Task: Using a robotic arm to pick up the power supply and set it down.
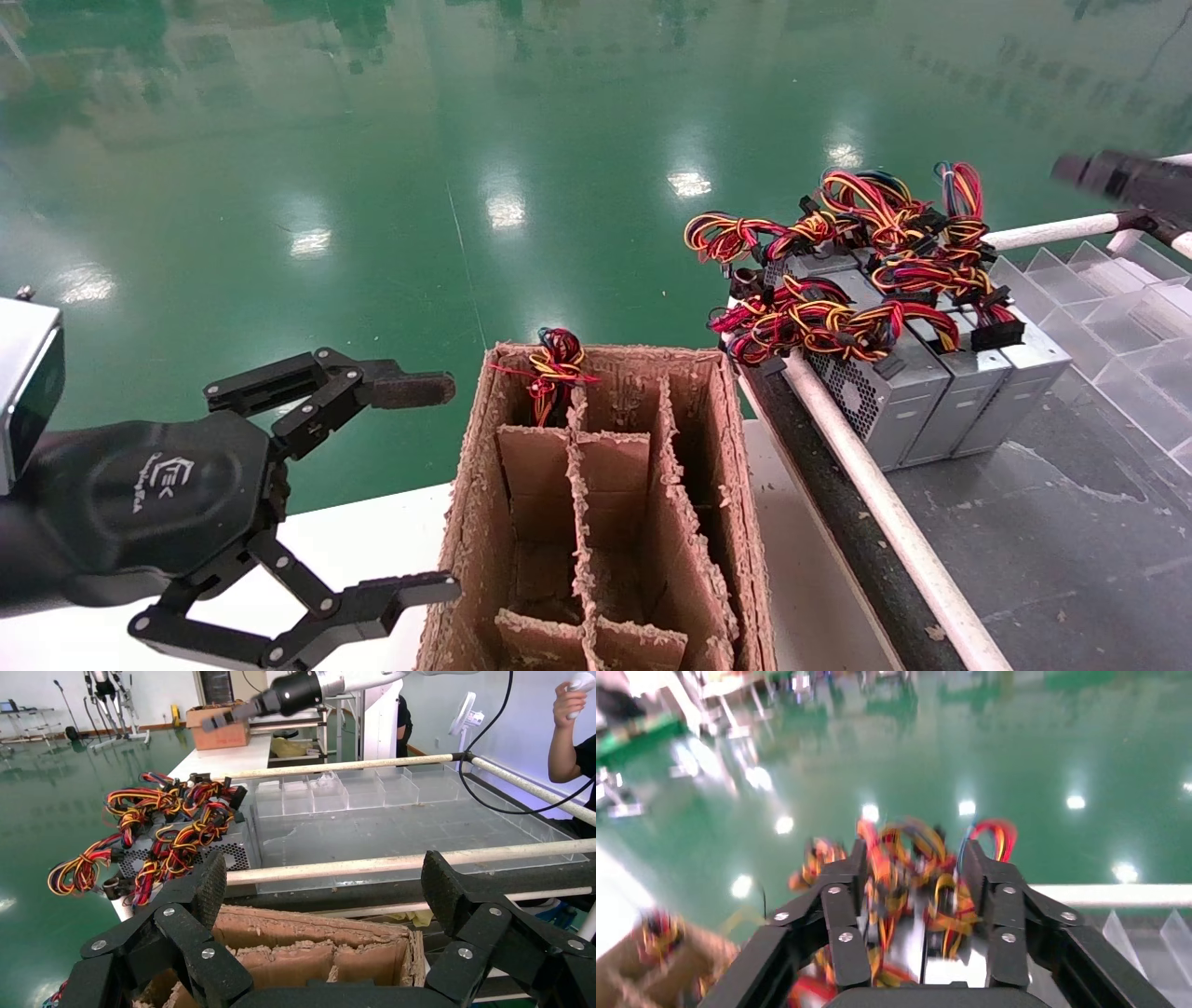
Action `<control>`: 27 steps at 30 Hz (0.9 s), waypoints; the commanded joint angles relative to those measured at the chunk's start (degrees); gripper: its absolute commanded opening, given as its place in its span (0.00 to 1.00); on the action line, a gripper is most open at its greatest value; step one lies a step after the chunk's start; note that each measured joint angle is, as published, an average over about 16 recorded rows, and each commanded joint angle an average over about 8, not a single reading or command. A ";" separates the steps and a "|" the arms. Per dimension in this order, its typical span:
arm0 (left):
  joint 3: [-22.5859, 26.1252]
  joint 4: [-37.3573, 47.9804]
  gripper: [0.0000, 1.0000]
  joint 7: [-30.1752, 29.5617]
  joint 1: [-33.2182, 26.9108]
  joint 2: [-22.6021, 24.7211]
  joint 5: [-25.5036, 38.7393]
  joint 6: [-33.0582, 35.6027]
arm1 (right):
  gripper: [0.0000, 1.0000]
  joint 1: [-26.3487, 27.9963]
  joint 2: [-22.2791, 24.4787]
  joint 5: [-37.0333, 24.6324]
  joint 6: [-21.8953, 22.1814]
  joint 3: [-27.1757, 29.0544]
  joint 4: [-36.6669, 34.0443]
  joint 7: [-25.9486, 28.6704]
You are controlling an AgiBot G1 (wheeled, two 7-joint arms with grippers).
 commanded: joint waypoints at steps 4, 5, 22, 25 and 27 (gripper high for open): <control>0.00 0.01 1.00 0.01 0.01 0.00 -0.01 -0.01 | 1.00 -0.59 0.06 1.80 0.20 0.84 1.20 0.97; 0.00 0.01 1.00 0.01 0.01 0.00 -0.01 -0.01 | 1.00 -1.15 0.12 2.16 0.08 0.89 2.12 1.03; 0.01 0.02 1.00 0.01 0.00 0.00 -0.02 0.00 | 1.00 -13.63 1.47 10.49 -2.82 2.08 22.97 2.24; 0.01 0.02 1.00 0.02 0.00 -0.01 -0.02 0.00 | 1.00 -15.52 1.67 11.75 -3.26 2.27 26.12 2.42; 0.02 0.02 1.00 0.02 0.00 -0.01 -0.02 0.00 | 1.00 -16.25 1.75 12.23 -3.43 2.34 27.34 2.49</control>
